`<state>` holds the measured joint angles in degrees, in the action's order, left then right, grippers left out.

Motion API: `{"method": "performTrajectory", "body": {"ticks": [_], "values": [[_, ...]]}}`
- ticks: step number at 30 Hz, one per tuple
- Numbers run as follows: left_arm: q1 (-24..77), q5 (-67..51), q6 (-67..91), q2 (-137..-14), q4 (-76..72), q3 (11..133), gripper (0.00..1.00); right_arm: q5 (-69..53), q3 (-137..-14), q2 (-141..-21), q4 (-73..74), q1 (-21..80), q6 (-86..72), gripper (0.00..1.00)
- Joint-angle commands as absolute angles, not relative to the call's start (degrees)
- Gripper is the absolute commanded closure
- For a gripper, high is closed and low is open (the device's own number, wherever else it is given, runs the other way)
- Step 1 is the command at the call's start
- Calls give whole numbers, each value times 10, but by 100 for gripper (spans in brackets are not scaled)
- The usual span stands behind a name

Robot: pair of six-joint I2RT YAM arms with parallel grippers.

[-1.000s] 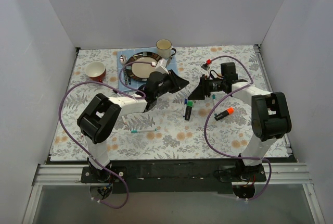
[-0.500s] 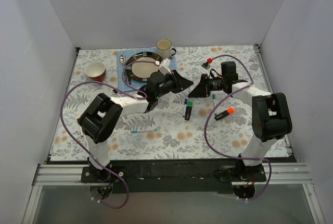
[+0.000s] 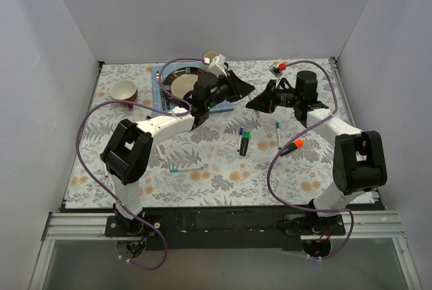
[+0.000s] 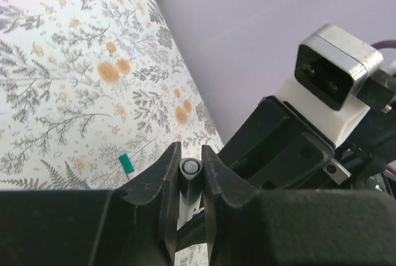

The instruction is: Open the pen caps

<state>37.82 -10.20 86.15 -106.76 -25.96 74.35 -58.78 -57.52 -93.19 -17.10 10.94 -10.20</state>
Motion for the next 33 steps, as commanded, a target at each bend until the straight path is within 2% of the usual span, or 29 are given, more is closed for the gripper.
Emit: {"method": "performTrajectory", "body": {"ticks": [1,8,11,12,13,17,19,23,26,29,33], "values": [[264,81,839,-1046,-294,846,100,-675,-536,-912,-116,119,-101,99],[234,60,825,-1052,-251,891,100,-661,-550,-908,-91,117,-74,99],[231,-19,822,-1064,-225,896,100,-579,-576,-899,-11,97,-9,99],[232,-45,825,-1078,-216,895,100,-514,-584,-892,16,87,-2,99],[233,-101,841,-1088,-210,894,100,-479,-588,-889,21,77,21,99],[250,-197,863,-1149,-183,904,100,-304,-620,-890,42,31,53,99],[272,-220,861,-1205,-162,949,100,-260,-655,-914,52,25,74,93],[310,-208,846,-1309,-52,1070,100,-171,-756,-1015,95,17,115,89],[316,-193,847,-1374,-16,1134,100,-148,-850,-1075,142,10,127,88],[319,-163,839,-1429,26,1185,100,-143,-923,-1162,177,-12,134,87],[322,-132,810,-1449,48,1194,98,-149,-972,-1208,195,-37,130,85]]}}
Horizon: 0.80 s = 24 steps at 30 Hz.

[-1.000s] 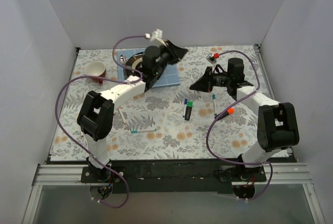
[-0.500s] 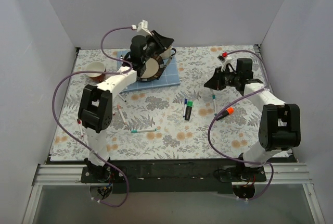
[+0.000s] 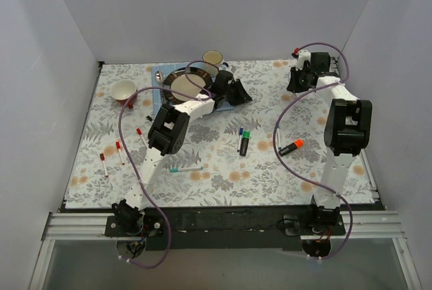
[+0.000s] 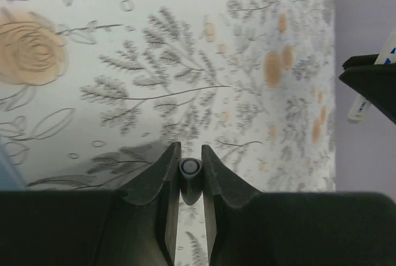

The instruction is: Open the pen caps

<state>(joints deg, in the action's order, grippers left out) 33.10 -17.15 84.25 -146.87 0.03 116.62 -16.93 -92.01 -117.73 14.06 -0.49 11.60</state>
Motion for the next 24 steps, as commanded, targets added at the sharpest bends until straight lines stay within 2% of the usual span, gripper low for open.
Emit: {"method": "performTrajectory", "body": {"ticks": [1,10,14,18,24], "values": [[321,-124,807,-1450,49,1194,96,-150,-980,-1215,200,-40,134,85],[328,-38,745,-1476,124,1255,82,-151,-1020,-1281,223,-52,132,73],[331,-19,729,-1472,139,1247,69,-165,-1036,-1309,236,-68,126,64],[331,-8,723,-1470,144,1248,61,-176,-1035,-1313,237,-78,124,58],[331,-7,713,-1453,150,1252,55,-186,-1024,-1303,239,-82,129,53]]}}
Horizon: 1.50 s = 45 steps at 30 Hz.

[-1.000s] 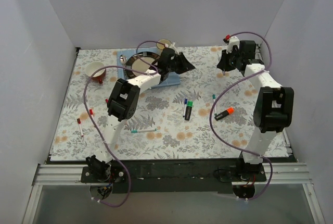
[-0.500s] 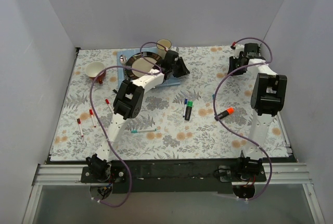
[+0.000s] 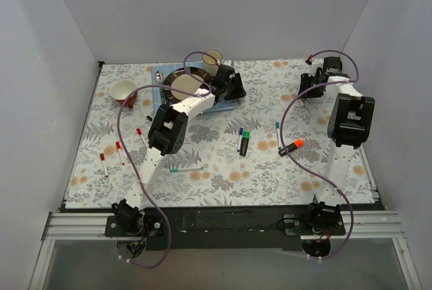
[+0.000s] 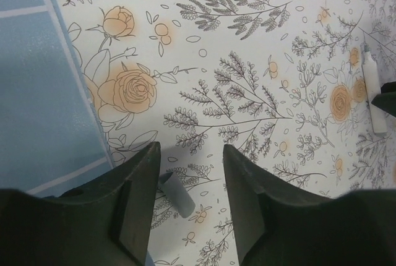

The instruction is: Open the pen caps

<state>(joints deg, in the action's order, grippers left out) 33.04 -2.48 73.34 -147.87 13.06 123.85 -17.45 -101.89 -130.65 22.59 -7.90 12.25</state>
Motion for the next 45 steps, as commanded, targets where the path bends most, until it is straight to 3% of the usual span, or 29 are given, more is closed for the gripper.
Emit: {"method": "performTrajectory", "body": {"ticks": [1,12,18,22,31,35,40,45], "values": [[332,-7,711,-1448,150,1252,51,-188,-1022,-1299,239,-83,133,53],[332,-26,659,-1259,132,1183,26,-279,-873,-1091,197,-81,156,37],[332,-23,622,-995,37,912,2,-377,-751,-968,198,-60,198,36],[320,-20,633,-808,-57,725,2,-402,-677,-885,189,-25,214,35],[298,-26,591,-510,14,478,2,-329,-549,-730,124,32,234,32],[298,-8,563,-428,37,403,2,-308,-509,-716,100,39,197,15],[297,6,557,-374,59,357,2,-273,-519,-754,133,61,142,18],[298,10,552,-369,66,359,2,-135,-493,-772,108,108,74,26]]}}
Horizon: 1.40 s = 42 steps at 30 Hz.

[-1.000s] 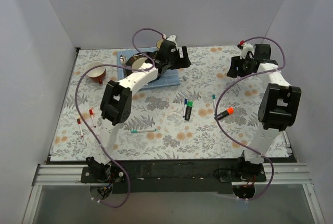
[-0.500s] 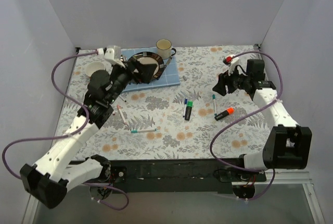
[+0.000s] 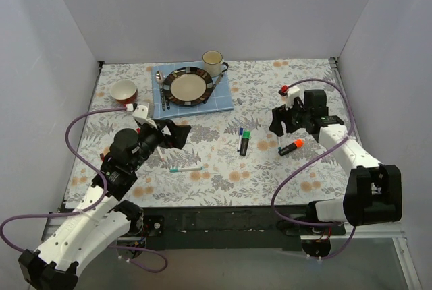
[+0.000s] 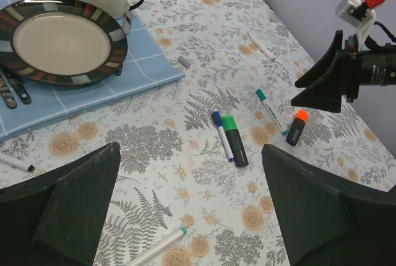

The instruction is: Open the pen caps

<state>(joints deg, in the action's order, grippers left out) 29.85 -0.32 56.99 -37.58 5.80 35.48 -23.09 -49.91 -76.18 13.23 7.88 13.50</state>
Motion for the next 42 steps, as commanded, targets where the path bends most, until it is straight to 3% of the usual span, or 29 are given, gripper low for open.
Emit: {"method": "performTrajectory", "body": {"ticks": [1,8,16,20,24,29,34,39,42], "values": [[297,9,551,-370,69,360,2,-134,-491,-781,105,112,71,27],[298,17,546,-372,77,363,2,-14,-497,-867,111,127,72,39],[298,15,544,-384,81,365,2,-14,-528,-961,134,127,69,57],[297,11,544,-387,82,365,2,-11,-544,-992,148,131,70,77],[296,1,552,-395,81,366,2,-14,-565,-1020,164,136,69,89],[295,-73,625,-416,55,361,2,-94,-584,-1013,153,135,54,96],[296,-188,832,-500,-116,285,2,-189,-570,-943,128,131,47,99],[301,-245,983,-648,-423,222,8,-450,-540,-880,119,98,107,99],[323,-225,984,-748,-470,266,10,-564,-522,-860,118,96,128,99]]}}
